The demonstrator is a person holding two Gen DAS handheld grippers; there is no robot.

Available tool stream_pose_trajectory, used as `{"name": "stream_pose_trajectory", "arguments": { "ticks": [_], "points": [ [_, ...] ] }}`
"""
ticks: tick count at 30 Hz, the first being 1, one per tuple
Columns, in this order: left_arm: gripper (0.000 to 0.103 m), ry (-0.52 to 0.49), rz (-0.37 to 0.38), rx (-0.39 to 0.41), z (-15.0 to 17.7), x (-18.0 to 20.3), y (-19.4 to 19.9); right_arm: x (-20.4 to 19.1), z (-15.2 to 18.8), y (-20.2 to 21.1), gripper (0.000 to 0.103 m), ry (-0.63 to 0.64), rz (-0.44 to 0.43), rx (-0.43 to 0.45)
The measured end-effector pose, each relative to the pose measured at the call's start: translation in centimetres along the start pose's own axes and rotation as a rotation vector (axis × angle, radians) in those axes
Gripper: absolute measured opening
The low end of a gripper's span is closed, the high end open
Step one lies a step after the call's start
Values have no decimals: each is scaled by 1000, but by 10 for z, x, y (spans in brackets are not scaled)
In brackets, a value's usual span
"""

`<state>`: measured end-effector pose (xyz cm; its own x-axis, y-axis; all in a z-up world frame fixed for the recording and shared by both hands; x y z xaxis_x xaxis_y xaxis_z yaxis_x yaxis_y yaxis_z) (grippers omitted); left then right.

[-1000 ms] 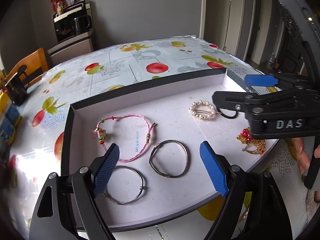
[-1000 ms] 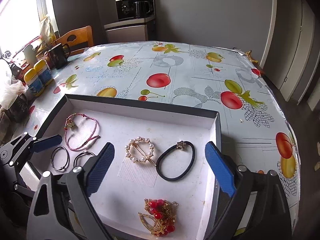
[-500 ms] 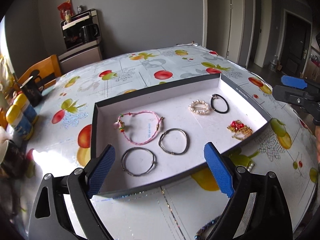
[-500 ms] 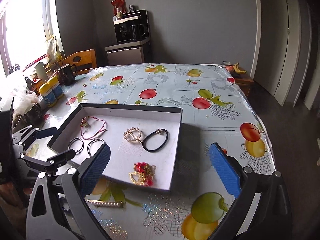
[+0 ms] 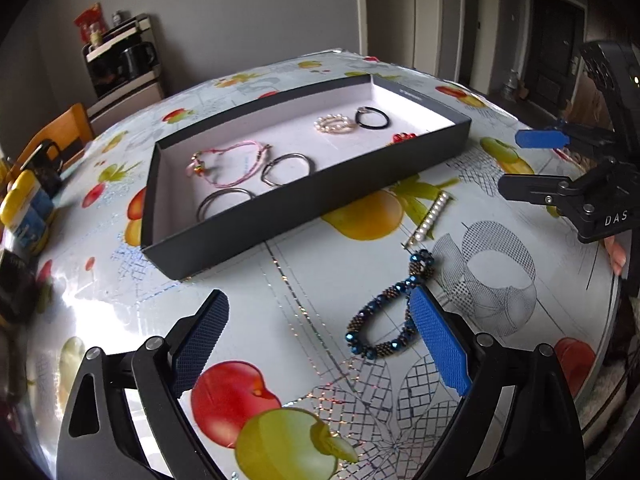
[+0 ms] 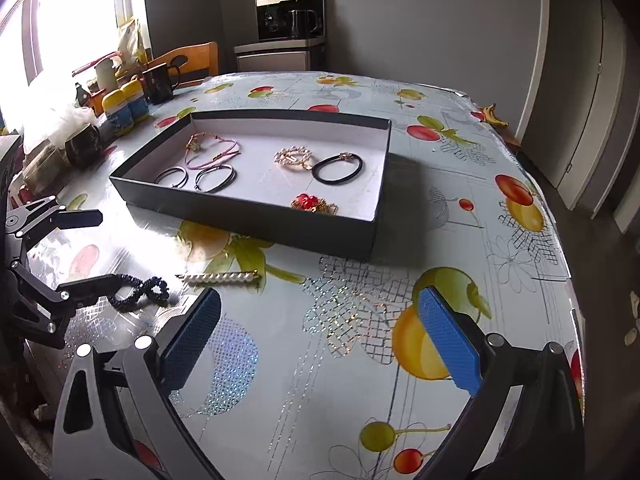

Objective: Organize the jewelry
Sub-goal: 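Withdraw both open tools from the box toward the remaining jewelry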

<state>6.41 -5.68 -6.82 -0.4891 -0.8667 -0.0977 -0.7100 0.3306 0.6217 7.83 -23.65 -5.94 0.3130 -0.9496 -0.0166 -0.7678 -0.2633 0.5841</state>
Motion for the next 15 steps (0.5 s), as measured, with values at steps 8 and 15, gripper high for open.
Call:
{"name": "stream_pose_trajectory", "arguments": {
  "ticks": [8, 15],
  "points": [
    [92, -52, 61, -3, 4, 19, 0, -11, 2, 0, 98, 27, -38, -9],
    [79, -72, 84, -13, 9, 26, 0, -15, 3, -2, 98, 20, -54, -22]
  ]
}}
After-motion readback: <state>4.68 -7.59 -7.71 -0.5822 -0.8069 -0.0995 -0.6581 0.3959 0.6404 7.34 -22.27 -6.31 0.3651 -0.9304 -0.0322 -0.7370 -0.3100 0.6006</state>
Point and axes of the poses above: each gripper's, at about its wrist camera, not at the fingertips, and y roughly against the way its jaws point, x to its right, z to its underside, the point moved 5 cm from there along -y, roughly the way its jaws point, and after that the axes turned 11 degrees about x, right-handed, at the moved point
